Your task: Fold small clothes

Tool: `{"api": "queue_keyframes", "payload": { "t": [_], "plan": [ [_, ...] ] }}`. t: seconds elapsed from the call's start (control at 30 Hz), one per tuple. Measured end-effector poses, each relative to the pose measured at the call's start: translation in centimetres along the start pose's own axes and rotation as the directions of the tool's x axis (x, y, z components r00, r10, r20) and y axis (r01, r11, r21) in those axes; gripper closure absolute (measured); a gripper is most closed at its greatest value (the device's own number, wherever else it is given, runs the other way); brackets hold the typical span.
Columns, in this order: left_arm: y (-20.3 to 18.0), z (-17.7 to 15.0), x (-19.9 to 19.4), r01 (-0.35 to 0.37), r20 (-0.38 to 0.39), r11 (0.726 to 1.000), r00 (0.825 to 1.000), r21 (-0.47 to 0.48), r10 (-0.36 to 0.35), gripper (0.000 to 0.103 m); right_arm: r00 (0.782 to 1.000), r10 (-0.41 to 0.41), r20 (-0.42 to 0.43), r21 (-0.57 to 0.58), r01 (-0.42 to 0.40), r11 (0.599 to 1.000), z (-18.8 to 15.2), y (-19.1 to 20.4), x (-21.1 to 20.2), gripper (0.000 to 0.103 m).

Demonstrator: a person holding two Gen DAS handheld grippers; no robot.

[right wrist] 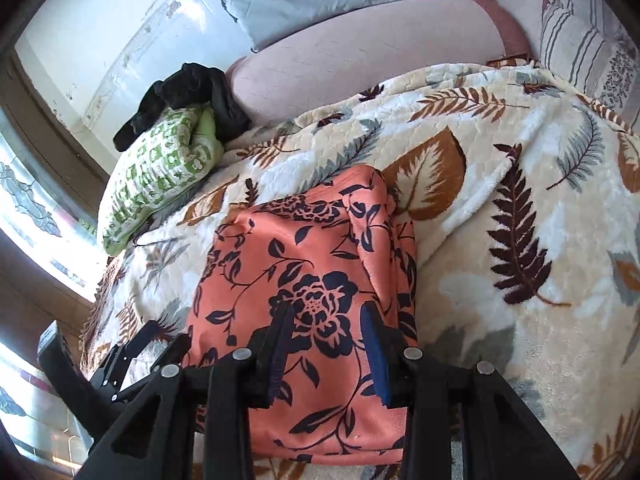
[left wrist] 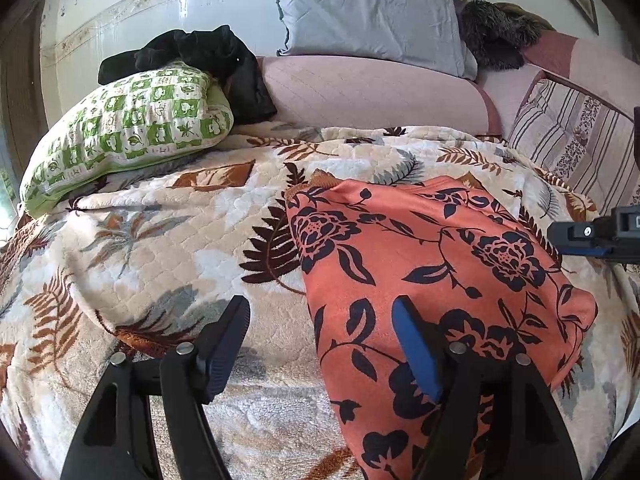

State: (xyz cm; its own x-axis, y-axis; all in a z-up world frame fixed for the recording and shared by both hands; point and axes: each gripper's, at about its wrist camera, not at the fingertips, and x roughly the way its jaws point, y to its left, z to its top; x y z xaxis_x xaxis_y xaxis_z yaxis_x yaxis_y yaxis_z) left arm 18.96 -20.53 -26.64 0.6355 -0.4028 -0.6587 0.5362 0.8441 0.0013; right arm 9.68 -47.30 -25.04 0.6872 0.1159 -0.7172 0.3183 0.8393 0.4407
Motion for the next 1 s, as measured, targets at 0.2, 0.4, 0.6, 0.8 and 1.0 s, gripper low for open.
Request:
{"api": "queue_keyframes", "payload": {
  "t": [0.2, 0.4, 0.6, 0.8, 1.0],
  "plan": [
    [-0.4, -0.3, 1.1, -0.015, -0.039, 1.000, 0.999, -0.001, 0.015, 0.029, 0.989, -0.038, -0.144, 0.046, 0.045, 0.998, -1.2, -1.2, 5.6, 0.064],
    [-0.4, -0.3, 1.2, -0.019, -0.038, 1.000, 0.999, -0.006, 0.018, 0.029, 1.000, 0.012, -0.025, 0.031, -0.011, 0.999, -0.4, -0.9, 2.6, 0.063],
    [-0.2, -0.2, 1.4, -0.017, -0.045, 1.000, 0.999, -0.011, 0.017, 0.026, 0.994, 0.042, -0.098, 0.008, -0.042, 0.999, -1.0, 0.4, 5.1, 0.063],
    [0.0, 0.0, 1.2, -0.015, -0.044, 1.000, 0.999, -0.021, 0.014, 0.026, 0.997, 0.018, -0.069, -0.034, -0.021, 0.999, -1.1, 1.0, 5.0, 0.063],
    [0.2, 0.5, 1.3, -0.016, -0.040, 0.999, 0.999, -0.044, 0.014, 0.026, 0.995, 0.082, 0.059, -0.001, -0.082, 0.997, -0.2, 0.4, 2.4, 0.063]
  ]
}}
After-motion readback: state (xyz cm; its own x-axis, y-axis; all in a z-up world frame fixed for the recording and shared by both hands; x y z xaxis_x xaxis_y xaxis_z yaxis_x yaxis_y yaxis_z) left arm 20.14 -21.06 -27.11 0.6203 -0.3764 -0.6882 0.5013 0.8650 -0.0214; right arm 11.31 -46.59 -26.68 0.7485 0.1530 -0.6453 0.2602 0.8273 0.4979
